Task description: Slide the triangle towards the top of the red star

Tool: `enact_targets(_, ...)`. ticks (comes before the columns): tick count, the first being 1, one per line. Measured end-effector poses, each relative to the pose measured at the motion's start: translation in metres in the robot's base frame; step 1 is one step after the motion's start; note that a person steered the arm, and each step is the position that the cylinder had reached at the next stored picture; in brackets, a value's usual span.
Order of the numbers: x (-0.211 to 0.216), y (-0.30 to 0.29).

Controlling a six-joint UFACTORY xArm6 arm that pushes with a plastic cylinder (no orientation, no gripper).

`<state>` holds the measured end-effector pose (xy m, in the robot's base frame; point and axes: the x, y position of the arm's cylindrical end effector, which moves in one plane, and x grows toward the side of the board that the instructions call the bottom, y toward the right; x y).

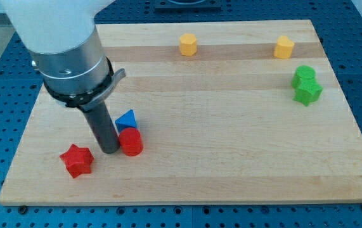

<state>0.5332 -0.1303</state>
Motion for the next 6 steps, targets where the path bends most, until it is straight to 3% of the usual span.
enact_targets(2,0.000,0.055)
enact_targets(4,-0.009,0.058)
enact_targets(6,-0.049,0.029)
